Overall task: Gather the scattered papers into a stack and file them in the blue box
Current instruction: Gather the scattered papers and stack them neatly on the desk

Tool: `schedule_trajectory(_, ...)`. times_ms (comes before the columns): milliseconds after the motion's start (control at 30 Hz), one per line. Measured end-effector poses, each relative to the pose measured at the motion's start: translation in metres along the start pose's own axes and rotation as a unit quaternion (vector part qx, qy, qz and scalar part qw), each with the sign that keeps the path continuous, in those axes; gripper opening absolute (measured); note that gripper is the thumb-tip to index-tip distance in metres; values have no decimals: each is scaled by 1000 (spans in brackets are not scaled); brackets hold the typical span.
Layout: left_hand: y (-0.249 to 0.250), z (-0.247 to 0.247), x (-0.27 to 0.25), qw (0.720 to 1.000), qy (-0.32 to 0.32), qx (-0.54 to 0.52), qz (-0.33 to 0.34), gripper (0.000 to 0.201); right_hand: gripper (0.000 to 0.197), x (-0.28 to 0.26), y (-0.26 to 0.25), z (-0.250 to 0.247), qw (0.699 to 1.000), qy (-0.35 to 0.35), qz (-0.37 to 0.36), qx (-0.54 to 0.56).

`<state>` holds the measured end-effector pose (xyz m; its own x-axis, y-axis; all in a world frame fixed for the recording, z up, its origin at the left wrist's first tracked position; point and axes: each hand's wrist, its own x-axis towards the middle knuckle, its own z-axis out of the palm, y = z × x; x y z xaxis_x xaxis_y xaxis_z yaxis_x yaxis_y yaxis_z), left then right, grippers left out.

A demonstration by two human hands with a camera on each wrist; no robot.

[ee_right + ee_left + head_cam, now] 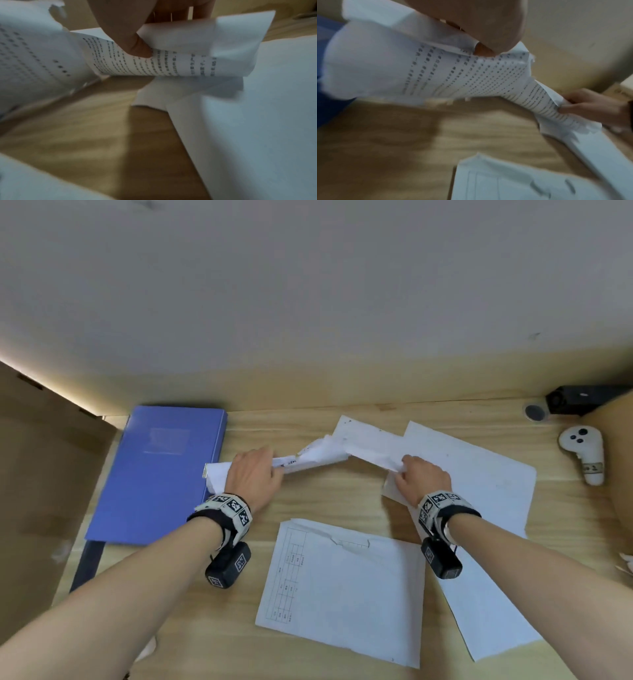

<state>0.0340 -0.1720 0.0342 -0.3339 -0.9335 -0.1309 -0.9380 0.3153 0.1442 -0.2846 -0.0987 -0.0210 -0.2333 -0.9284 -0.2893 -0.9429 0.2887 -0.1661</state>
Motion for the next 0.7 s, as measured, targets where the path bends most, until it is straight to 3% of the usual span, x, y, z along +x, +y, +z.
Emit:
schedule_trajectory(100,0,-30,7,996,19,-62,-60,13,18,1,-3,-29,997,45,33,46)
schedule_trajectory(233,4,-58,18,978,-6,-163,-128,22,35,-7,-5,-73,990,86,48,99)
schedule_trajectory(333,10,-65,20,949,-26,-263,-171,42,30,-17,-1,-92,976,114,58,177)
schedule_trajectory(467,11,-38,22,903,-71,-383,-182,66,21,-35,14,-94,949,114,103,276)
schedule_trajectory(533,18,-26,15,886,-70,-416,-192,57,21,-46,20,-88,935,116,124,311)
schedule_trajectory(700,35,-1,-6,880,-102,-420,-195,35,22,-67,31,-69,913,121,162,355)
